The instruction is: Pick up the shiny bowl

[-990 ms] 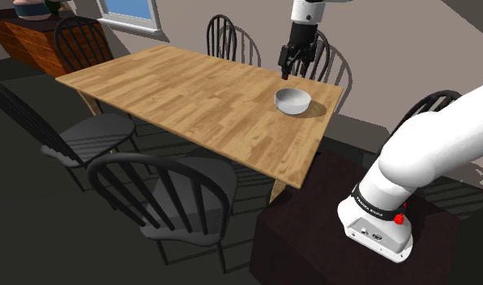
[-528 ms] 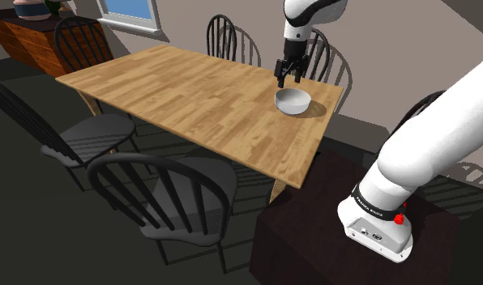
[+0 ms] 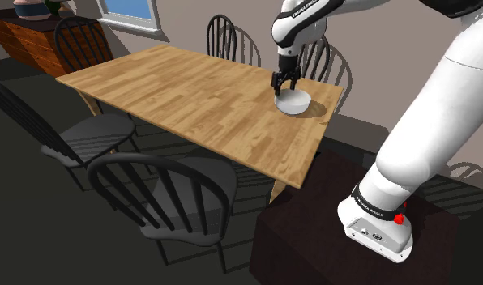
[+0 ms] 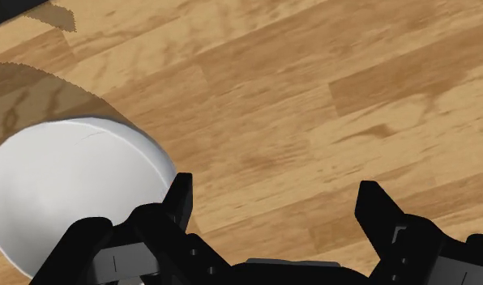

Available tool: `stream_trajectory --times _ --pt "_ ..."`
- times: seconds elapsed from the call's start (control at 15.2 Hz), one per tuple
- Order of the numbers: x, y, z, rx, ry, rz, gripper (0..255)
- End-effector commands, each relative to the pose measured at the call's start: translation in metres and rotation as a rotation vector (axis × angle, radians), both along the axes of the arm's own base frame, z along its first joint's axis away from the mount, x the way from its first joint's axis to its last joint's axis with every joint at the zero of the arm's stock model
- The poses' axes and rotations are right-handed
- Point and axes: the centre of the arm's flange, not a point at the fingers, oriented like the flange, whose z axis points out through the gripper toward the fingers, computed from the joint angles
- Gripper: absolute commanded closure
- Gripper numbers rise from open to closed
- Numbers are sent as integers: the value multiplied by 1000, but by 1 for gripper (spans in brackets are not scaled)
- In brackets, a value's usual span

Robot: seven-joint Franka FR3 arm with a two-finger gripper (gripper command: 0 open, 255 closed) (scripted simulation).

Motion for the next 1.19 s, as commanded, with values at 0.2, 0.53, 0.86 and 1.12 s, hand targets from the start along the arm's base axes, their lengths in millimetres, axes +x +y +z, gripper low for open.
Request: stream_trajectory --times 0.2,0.53,0.86,1.12 --pt "33 -36 -43 -28 16 -2 0" --pt "65 -74 -87 -54 32 -5 0" --pt "80 -92 -118 -67 40 -6 0" --pt "80 -92 -139 -67 40 -6 0"
